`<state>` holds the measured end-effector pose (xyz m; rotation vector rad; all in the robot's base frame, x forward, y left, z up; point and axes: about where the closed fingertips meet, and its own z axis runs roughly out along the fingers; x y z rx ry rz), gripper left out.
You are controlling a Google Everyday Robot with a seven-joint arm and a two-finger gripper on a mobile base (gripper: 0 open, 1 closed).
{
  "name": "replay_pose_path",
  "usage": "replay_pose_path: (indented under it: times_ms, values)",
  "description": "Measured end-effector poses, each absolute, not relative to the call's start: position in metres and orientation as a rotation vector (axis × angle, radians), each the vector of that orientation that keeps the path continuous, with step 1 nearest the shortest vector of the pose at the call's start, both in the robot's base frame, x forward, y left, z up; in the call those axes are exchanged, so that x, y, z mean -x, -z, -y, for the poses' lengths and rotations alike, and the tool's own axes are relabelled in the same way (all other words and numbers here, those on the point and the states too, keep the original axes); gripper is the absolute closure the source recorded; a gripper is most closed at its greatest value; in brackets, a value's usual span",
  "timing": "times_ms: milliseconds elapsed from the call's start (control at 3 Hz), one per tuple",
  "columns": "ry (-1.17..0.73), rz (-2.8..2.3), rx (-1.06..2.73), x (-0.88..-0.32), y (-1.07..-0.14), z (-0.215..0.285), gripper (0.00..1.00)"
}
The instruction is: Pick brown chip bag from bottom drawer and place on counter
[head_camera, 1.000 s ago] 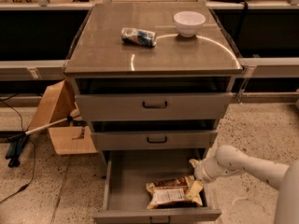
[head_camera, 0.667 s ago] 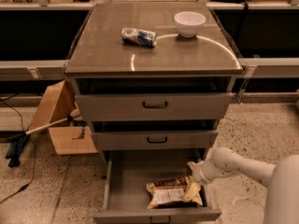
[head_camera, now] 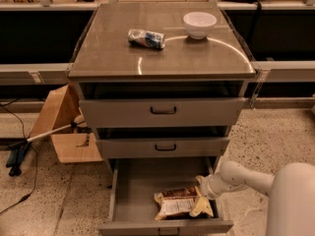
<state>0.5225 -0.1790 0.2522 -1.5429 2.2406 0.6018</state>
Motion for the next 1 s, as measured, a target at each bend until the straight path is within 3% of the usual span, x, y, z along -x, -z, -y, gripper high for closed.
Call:
replay_pose_path:
  times_ms: [1000]
  values:
    - [-0.499,-2.318,1.566,-0.538,-0.206,0.177,0.00]
